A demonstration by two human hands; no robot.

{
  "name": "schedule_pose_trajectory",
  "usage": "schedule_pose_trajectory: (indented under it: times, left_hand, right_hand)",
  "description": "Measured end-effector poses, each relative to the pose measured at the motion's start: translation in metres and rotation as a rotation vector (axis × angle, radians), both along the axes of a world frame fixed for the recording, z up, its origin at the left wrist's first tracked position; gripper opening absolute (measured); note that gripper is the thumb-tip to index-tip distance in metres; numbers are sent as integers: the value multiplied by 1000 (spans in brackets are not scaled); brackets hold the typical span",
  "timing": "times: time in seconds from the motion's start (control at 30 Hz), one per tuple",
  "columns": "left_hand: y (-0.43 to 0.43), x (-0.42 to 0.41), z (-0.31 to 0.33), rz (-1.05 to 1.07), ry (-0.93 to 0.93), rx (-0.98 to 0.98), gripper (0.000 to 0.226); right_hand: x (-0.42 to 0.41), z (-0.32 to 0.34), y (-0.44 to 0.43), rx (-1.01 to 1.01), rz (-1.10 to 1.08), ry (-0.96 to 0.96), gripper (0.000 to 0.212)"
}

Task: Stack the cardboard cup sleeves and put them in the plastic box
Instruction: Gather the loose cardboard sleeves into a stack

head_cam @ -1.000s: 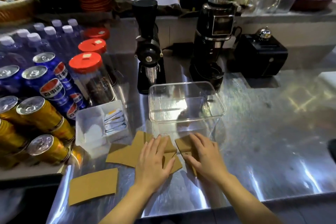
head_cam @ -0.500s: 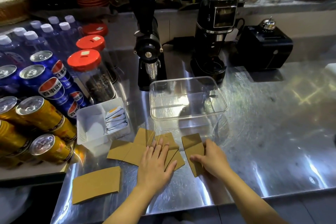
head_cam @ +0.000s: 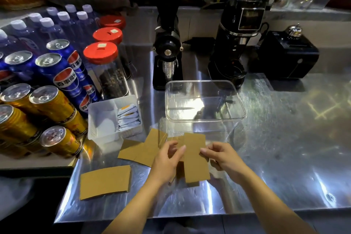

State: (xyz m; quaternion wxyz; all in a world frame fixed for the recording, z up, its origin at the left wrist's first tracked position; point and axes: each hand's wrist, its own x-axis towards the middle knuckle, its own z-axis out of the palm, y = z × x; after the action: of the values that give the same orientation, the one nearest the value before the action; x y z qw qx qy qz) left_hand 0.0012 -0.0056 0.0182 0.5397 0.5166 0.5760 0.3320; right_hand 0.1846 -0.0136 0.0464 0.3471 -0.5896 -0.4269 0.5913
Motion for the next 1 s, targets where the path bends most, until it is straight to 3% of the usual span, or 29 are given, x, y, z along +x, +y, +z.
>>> schedule_pose_trajectory:
  times: [0.07,0.23,0.3,0.37,0.47,0.57,0.63,0.8,1.0]
  left_hand:
    - [-1,0,5,30,-211,-167,35]
    - [-8,-10,3,134,-286,-197,25]
    - [-8,-18,3,225,-316,-216,25]
    - [-9,-27,5,334,-405,-278,24]
    - [-11,-39,9,449,-512,-362,21]
    - [-13,-47,14,476,-600,-446,27]
    - [-13,-50,16,480,-672,-487,30]
    - [-13,-54,15,478,-794,-485,25]
    - [-13,-51,15,488,-817,-449,24]
  right_hand:
    - [-11,4,3,1,45,17,22]
    - [-35,-5,9,21,128,19,14]
    - [-40,-12,11,58,75,-35,10]
    - [-41,-22,15,138,23,-216,8]
    - [-40,-35,23,197,79,-554,28]
    - [-47,-40,29,159,145,-729,62]
    - [-52,-42,31,143,185,-849,73]
    - [-58,-44,28,113,233,-1005,75]
    - [-50,-39,30,108,241,-978,65]
